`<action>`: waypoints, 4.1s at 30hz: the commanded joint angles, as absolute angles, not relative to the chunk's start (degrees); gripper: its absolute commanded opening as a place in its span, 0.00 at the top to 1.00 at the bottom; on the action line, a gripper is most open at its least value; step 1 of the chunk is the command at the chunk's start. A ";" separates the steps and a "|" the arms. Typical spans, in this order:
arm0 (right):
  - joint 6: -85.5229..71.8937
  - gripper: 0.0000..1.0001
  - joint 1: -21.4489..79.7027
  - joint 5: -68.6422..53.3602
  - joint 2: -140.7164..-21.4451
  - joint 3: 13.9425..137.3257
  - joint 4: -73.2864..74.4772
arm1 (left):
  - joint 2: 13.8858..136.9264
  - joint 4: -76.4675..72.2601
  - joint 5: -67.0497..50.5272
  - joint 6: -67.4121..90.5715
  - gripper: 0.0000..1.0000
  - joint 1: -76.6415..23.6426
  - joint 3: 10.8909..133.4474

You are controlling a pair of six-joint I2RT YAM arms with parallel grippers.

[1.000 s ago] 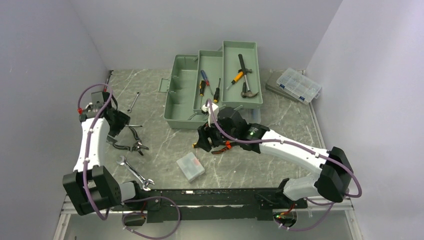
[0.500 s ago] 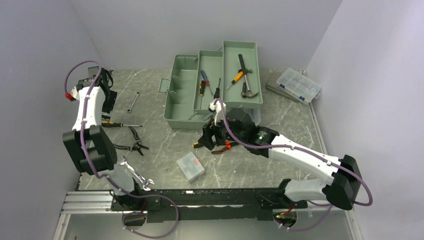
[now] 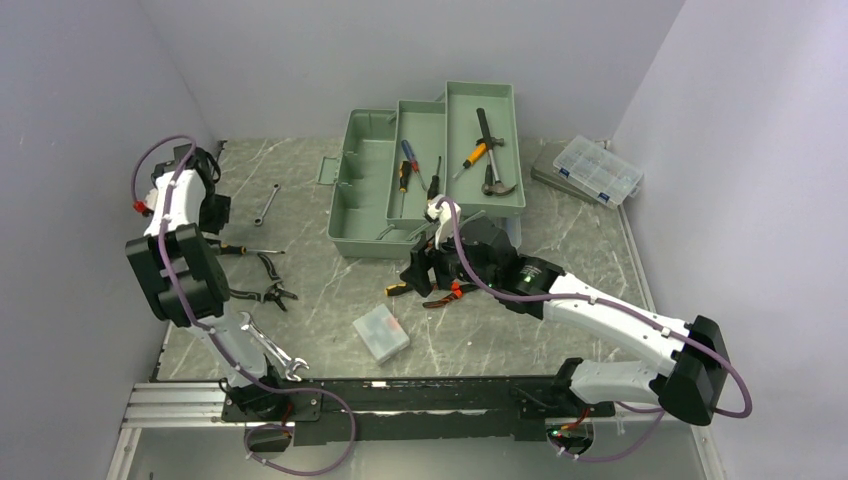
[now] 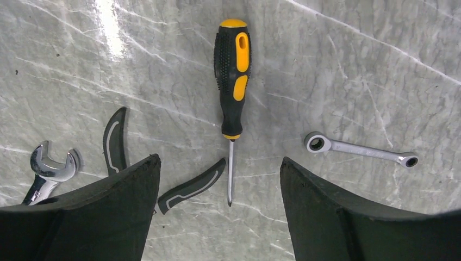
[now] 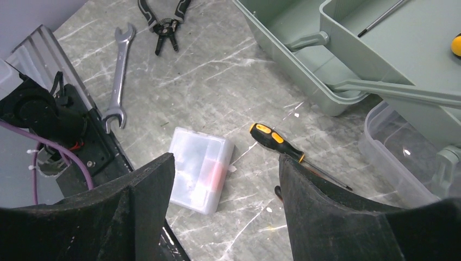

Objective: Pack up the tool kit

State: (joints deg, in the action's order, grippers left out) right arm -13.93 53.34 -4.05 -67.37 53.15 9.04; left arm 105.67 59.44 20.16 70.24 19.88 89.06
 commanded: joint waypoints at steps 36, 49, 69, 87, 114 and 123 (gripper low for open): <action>-10.77 0.30 52.58 -5.19 -67.64 54.88 7.97 | 110.88 46.11 9.72 78.71 0.22 25.75 76.09; -11.34 0.32 52.24 -5.70 -68.99 55.61 7.72 | 109.29 43.79 5.38 80.83 1.00 28.29 71.44; -11.70 0.33 46.82 -8.56 -66.14 60.27 14.88 | 60.15 28.04 1.20 54.39 1.00 19.80 60.62; -26.58 0.37 34.08 13.30 -54.82 68.21 24.39 | 92.43 24.46 -20.93 41.50 1.00 -15.56 104.17; -25.22 0.38 33.57 19.76 -52.02 71.01 29.26 | 128.87 34.21 -26.66 39.94 0.03 -19.95 133.75; -26.71 0.38 27.54 19.30 -55.39 71.80 31.97 | 114.52 37.35 -21.33 29.65 0.01 -18.48 125.68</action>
State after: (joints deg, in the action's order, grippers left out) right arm -25.98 31.33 19.59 -54.83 69.30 30.79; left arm 125.43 35.24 -24.29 36.73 -19.90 128.68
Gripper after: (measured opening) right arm 0.625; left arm 0.993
